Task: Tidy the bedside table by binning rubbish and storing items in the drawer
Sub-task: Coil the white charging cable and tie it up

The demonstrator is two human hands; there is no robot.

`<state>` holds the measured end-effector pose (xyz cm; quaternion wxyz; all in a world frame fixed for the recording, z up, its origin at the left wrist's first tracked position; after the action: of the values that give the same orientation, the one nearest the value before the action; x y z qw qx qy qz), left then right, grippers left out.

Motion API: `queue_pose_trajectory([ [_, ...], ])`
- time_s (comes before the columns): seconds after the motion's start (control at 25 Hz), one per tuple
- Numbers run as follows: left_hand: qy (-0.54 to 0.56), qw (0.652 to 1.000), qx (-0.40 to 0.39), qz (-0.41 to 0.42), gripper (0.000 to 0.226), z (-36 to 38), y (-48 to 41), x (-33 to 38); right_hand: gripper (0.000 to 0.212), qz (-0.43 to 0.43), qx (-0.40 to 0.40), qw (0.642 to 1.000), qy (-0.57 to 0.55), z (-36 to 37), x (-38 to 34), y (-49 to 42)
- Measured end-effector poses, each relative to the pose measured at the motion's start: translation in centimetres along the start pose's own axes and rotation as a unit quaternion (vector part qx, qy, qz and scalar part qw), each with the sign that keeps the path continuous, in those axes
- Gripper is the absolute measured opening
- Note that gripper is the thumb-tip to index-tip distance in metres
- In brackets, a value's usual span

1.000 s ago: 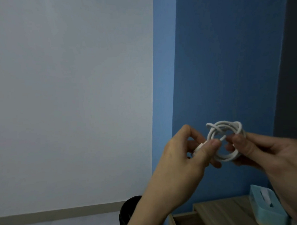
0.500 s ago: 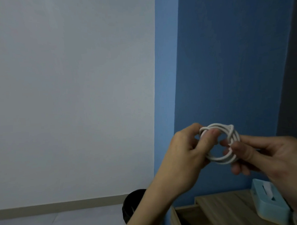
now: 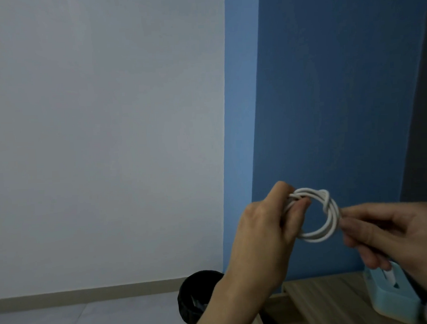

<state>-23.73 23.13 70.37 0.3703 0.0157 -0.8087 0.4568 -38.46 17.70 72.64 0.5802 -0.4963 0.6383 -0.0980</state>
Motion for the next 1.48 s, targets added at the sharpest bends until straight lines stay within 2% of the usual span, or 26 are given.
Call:
queue_pose_trajectory([
  [0.16, -0.028, 0.999, 0.037, 0.021, 0.023, -0.2, -0.4, 0.1, 0.073, -0.026, 0.037, 0.999, -0.026, -0.1, -0.2, 0.3],
  [0.28, -0.046, 0.997, 0.037, 0.041, 0.026, 0.0, -0.6, 0.7, 0.077, -0.025, 0.046, 0.998, -0.042, 0.2, -0.3, 0.1],
  [0.36, -0.076, 0.995, 0.012, 0.062, 0.024, 0.6, -0.3, 1.0, 0.080, -0.009, 0.022, 0.999, -0.031, 0.4, -0.3, -0.3],
  [0.44, -0.082, 0.995, -0.024, 0.058, 0.019, 1.1, 0.0, 0.8, 0.075, -0.005, -0.022, 1.000, 0.020, 0.5, -0.2, -0.4],
  [0.48, -0.056, 0.997, -0.051, 0.032, 0.016, 1.4, 0.0, 0.2, 0.072, -0.011, -0.039, 0.998, 0.047, 0.5, 0.0, -0.4],
  [0.56, 0.057, 0.985, -0.142, -0.075, 0.010, 1.7, -0.2, -1.1, 0.068, -0.005, -0.046, 0.995, 0.084, 0.3, 0.9, -0.2],
  [0.64, 0.142, 0.955, -0.207, -0.158, 0.025, 2.1, -0.2, -2.2, 0.064, 0.007, -0.034, 0.995, 0.097, -0.1, 1.7, 0.2],
  [0.72, 0.182, 0.941, -0.203, -0.199, 0.031, 2.5, -0.2, -2.9, 0.059, 0.016, -0.053, 0.996, 0.073, 0.0, 2.6, 0.5],
  [0.76, 0.192, 0.938, -0.193, -0.217, 0.029, 2.6, -0.2, -3.0, 0.049, 0.026, -0.053, 0.996, 0.073, 0.2, 2.4, 0.5],
  [0.84, 0.192, 0.938, -0.167, -0.234, 0.022, 3.0, -0.2, -3.2, 0.007, 0.024, -0.051, 0.995, 0.086, 0.0, 2.5, 0.0],
  [0.96, 0.184, 0.945, -0.129, -0.238, 0.007, 3.8, -0.1, -2.9, 0.025, 0.023, -0.040, 0.992, 0.120, -0.8, 4.1, -0.2],
  [1.04, 0.194, 0.941, -0.117, -0.250, 0.011, 4.3, 0.0, -2.6, 0.028, 0.040, -0.010, 0.993, 0.113, -0.8, 4.7, 0.0],
  [1.24, 0.287, 0.901, -0.144, -0.291, 0.012, 5.0, 0.7, -2.1, 0.031, 0.015, 0.058, 0.989, 0.138, -0.4, 4.2, 0.9],
  [1.28, 0.306, 0.892, -0.147, -0.298, 0.011, 5.0, 0.8, -2.0, 0.023, -0.001, 0.058, 0.992, 0.113, -0.1, 3.5, 1.0],
  [1.32, 0.324, 0.883, -0.153, -0.304, 0.010, 5.0, 0.8, -2.0, 0.002, 0.013, 0.068, 0.994, 0.085, 0.1, 3.3, 0.9],
  [1.4, 0.333, 0.876, -0.180, -0.300, 0.008, 4.9, 0.5, -2.3, 0.054, 0.032, 0.034, 0.999, 0.024, -0.3, 3.1, 1.0],
  [1.44, 0.320, 0.880, -0.201, -0.288, 0.008, 4.8, 0.3, -2.5, 0.067, 0.039, 0.023, 0.999, 0.000, -0.4, 3.3, 0.9],
  [1.48, 0.305, 0.886, -0.219, -0.273, 0.009, 4.7, 0.2, -2.6, 0.072, 0.048, 0.032, 0.998, 0.003, -0.6, 3.5, 0.6],
])
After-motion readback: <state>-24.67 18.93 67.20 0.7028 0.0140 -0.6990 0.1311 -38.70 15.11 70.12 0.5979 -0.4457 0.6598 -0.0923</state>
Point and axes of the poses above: each hand's wrist, its own y-axis away from the middle knuckle, its own z-axis out of the palm, x = y × z, the point moved 3 cm from there along -y, towards the middle knuckle, and after that the axes turned 14 degrees about -z, right-handed, at the moved point
